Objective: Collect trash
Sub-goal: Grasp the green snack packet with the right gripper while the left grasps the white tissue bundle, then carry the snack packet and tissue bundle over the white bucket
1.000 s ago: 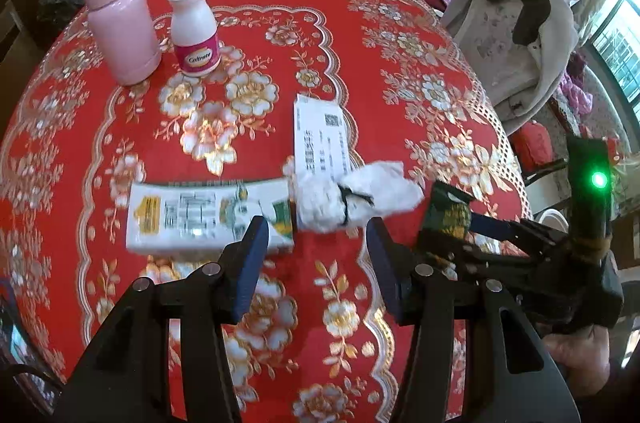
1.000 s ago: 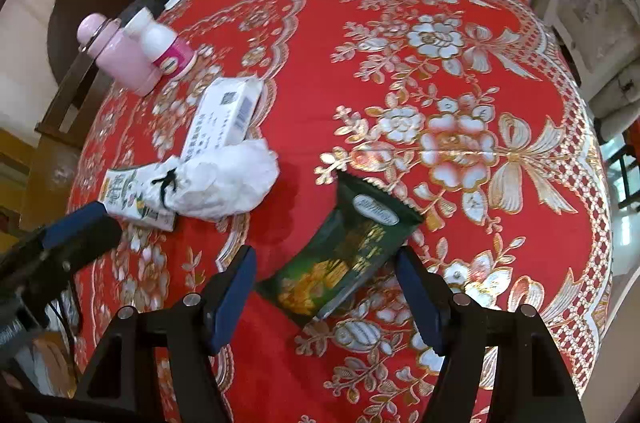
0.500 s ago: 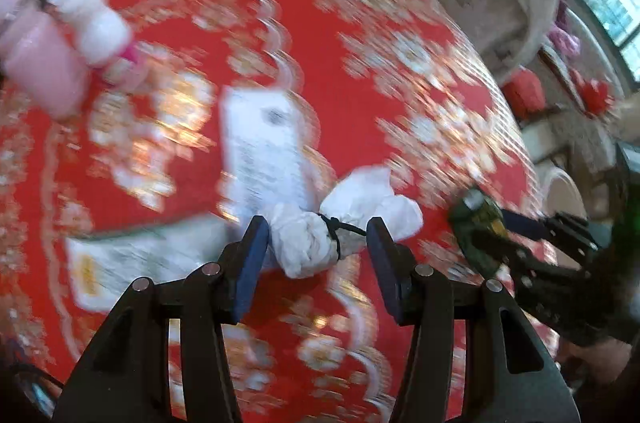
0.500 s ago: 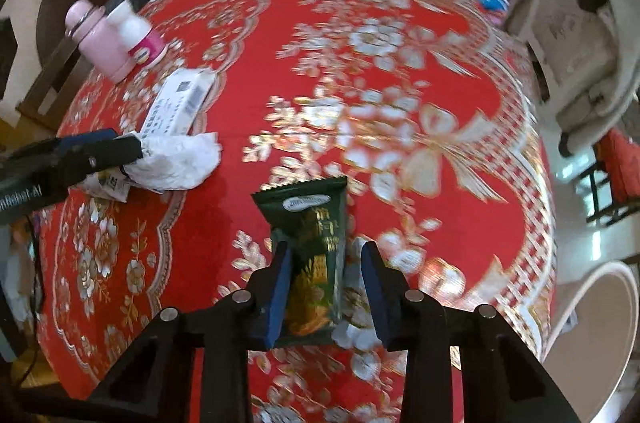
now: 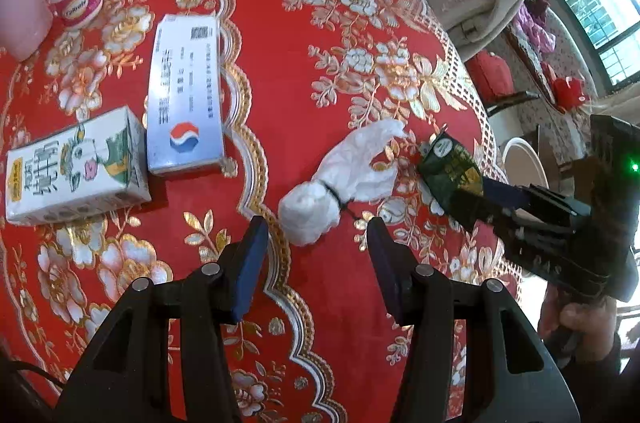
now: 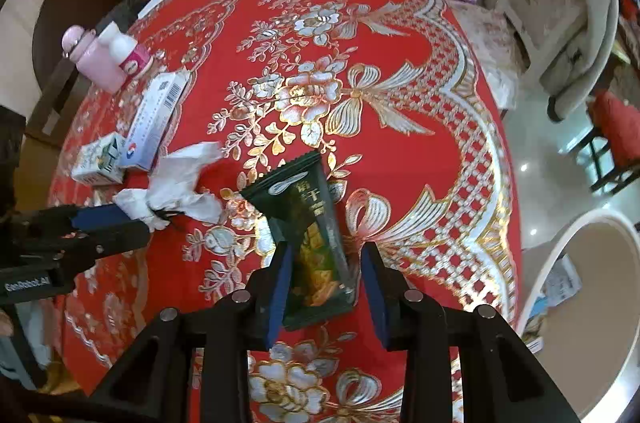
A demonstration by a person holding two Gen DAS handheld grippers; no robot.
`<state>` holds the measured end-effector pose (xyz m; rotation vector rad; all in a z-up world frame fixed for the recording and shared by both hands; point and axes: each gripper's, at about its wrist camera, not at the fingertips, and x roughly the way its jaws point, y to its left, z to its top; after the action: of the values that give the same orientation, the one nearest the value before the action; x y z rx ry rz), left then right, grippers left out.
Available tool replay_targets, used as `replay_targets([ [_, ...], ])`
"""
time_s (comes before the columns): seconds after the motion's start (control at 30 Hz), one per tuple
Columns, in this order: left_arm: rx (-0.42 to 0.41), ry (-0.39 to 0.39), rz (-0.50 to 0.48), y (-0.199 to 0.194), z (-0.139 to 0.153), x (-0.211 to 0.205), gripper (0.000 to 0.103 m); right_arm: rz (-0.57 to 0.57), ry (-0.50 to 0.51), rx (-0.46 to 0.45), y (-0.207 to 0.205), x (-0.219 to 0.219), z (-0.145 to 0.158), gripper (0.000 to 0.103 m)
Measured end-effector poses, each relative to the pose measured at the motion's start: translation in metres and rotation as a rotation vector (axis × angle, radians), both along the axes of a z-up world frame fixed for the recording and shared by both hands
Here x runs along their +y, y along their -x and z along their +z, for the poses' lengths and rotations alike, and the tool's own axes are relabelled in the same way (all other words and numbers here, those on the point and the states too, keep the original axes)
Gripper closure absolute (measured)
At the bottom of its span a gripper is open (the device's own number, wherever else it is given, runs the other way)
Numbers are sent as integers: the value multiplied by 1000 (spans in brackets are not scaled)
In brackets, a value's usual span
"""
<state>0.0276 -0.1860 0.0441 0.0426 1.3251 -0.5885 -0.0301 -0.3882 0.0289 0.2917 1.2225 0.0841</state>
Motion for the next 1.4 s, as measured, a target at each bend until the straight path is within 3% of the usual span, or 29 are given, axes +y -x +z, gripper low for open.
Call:
replay_targets([
  [0.03,-12,-5,-5,1,0,-2,50,7,2,-16,0,2,1,53],
  [0.07,-27,-17,-10,2,0,-4,50,12,12,-27,0,4,2,50],
  [0.27,-56,9,3,0,-5,-9,50,32,55,-83,-7,15,2,50],
  [0.33,-50,11,17,1,-9,-12,59,39,102,-83,-8,18,-2,58],
  [0.37,-40,15,22,2,-11,-12,79,42,117,-89,-7,19,-1,63],
  [0.4,-28,18,25,4,-12,-12,82,45,108,-86,-5,18,-1,73],
  [0.53,-38,59,56,12,-6,-8,85,32,69,-96,9,9,4,81],
  [0.8,-85,73,115,24,11,-5,87,32,37,-147,22,-4,19,83],
  [0.87,-76,78,146,28,11,1,87,41,41,-127,17,-1,17,78],
  [0.93,-73,76,171,32,12,7,87,37,43,-131,12,5,13,48],
  [1.1,-62,73,213,43,11,20,87,69,96,-138,0,25,0,47],
  [1.17,-58,80,224,48,10,21,87,98,148,-147,-2,34,-3,56],
  [1.23,-51,87,228,52,10,20,87,128,209,-168,-1,40,-4,76],
  [1.33,-50,99,228,56,12,17,87,97,144,-171,5,28,2,86],
  [1.4,-50,112,232,58,14,15,87,77,94,-179,11,17,10,87],
])
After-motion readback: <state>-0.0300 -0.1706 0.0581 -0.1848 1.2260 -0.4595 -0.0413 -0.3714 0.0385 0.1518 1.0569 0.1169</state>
